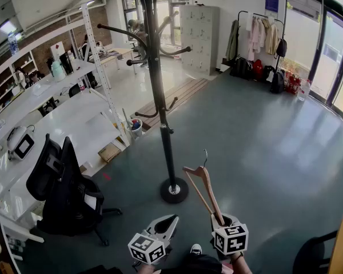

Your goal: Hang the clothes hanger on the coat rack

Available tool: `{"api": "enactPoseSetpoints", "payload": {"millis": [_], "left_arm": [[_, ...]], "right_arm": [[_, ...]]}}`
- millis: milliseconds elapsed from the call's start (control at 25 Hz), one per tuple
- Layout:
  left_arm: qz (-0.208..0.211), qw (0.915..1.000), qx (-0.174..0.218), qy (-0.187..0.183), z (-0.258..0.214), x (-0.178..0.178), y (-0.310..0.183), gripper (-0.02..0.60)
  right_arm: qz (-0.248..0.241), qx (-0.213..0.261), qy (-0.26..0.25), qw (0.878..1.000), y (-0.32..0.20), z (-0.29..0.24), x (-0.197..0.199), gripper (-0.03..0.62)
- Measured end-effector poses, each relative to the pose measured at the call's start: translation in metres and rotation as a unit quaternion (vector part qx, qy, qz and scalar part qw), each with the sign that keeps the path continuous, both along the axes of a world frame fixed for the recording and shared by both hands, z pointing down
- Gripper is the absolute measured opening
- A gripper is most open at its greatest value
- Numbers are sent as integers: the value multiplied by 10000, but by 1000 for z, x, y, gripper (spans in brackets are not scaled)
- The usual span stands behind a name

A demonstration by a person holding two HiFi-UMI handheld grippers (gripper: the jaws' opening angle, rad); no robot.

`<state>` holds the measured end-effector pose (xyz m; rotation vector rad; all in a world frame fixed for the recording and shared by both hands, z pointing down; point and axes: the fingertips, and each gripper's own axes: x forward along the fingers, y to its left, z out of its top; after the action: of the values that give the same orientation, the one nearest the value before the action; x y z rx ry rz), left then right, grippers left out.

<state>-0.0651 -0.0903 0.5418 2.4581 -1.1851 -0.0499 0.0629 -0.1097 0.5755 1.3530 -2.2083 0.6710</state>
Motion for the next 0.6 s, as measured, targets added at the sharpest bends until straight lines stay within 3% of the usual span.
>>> {"api": "enactPoseSetpoints", "payload": {"millis": [240,600], "left_arm": [[-180,9998,-48,-64,2,27,-52,0],[-530,9981,-193,-237,5,10,-109,0]], "right_arm": [[-296,223,155,9992,-90,-9,27,34],[-430,411,128,9981,-207,-17,7,34]]}}
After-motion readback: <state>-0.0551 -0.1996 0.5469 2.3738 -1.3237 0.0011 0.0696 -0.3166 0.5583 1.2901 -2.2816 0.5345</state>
